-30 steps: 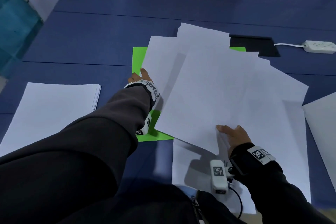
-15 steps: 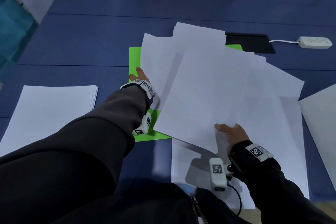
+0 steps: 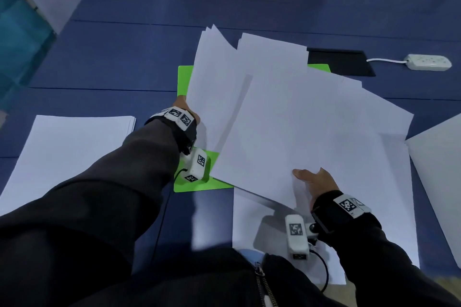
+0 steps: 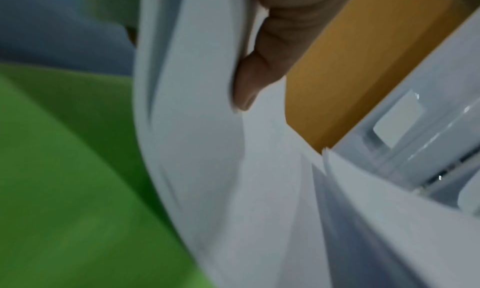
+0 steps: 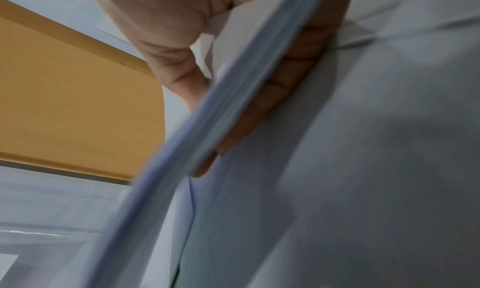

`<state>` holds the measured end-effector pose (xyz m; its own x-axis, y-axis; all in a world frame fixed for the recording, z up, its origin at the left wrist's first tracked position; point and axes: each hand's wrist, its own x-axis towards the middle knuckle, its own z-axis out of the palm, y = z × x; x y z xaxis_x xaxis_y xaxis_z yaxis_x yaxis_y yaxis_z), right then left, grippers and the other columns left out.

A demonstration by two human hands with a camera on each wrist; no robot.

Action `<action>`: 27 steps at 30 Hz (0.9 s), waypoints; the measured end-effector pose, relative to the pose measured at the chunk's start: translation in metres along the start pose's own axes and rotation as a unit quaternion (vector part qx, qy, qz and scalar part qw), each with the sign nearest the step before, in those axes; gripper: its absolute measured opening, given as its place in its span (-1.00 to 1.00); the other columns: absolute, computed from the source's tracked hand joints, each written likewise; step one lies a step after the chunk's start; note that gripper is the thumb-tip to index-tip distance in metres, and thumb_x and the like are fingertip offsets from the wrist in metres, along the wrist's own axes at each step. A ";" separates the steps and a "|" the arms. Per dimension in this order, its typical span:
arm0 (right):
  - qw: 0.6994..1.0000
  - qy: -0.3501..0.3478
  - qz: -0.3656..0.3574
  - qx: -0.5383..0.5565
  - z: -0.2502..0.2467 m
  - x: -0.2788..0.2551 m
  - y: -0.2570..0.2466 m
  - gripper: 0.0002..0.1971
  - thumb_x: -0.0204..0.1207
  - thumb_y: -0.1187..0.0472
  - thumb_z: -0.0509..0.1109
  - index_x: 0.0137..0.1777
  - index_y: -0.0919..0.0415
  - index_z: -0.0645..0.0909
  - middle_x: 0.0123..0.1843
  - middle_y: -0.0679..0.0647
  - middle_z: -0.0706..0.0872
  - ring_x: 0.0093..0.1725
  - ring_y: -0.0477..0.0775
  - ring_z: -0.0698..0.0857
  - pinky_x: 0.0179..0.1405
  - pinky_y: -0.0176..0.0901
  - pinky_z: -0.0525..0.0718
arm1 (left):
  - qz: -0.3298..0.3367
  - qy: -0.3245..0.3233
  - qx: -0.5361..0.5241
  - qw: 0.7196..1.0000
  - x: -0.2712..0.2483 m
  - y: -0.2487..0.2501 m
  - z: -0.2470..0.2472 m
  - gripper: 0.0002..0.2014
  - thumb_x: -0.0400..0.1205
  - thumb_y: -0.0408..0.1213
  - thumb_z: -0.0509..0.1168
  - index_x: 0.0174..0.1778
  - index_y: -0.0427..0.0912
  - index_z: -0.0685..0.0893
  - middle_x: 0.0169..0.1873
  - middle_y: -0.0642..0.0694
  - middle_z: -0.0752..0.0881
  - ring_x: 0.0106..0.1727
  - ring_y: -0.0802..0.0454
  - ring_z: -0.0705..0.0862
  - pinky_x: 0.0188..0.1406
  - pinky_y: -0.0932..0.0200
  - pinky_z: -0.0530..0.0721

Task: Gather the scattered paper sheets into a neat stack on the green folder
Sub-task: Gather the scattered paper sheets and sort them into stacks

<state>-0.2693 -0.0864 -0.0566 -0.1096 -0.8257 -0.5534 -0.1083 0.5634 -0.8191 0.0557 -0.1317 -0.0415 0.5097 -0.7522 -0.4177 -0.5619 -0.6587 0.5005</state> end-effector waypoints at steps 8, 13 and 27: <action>0.997 0.018 0.019 -0.073 -0.009 0.010 0.006 -0.30 0.30 0.16 0.56 0.34 0.50 0.36 0.17 0.22 0.57 0.19 0.28 0.58 0.35 0.27 0.45 | 0.053 0.088 -0.176 0.979 -0.037 -0.021 -0.037 -0.53 0.56 -0.44 0.32 0.41 -0.27 0.45 0.30 -0.25 0.61 0.28 -0.18 0.60 0.12 0.17 0.48; 0.994 0.031 0.013 -0.101 -0.019 0.014 0.011 -0.63 0.38 0.19 0.51 0.04 0.33 0.45 0.13 0.27 0.64 0.00 0.19 0.58 0.24 0.20 0.52 | 0.089 0.121 -0.328 0.933 -0.055 -0.037 -0.047 -0.57 0.56 -0.53 0.27 0.37 -0.26 0.48 0.07 -0.13 0.63 0.06 -0.05 0.61 -0.05 0.25 0.60; 0.992 -0.032 0.019 -0.124 -0.004 -0.018 0.010 -0.82 0.31 0.20 0.54 -0.20 0.29 0.64 -0.23 0.12 0.68 -0.27 0.14 0.62 -0.15 -0.13 0.56 | 0.087 0.007 -0.396 0.914 -0.110 -0.045 -0.014 -0.54 0.40 -0.43 0.41 0.22 -0.20 0.51 0.00 -0.11 0.66 -0.01 0.01 0.59 0.00 0.14 0.58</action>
<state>-0.2724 -0.0660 -0.0538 -0.0569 -0.7990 -0.5986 -0.3449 0.5784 -0.7392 0.0341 -0.0195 -0.0074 0.4688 -0.8398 -0.2736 0.0095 -0.3049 0.9523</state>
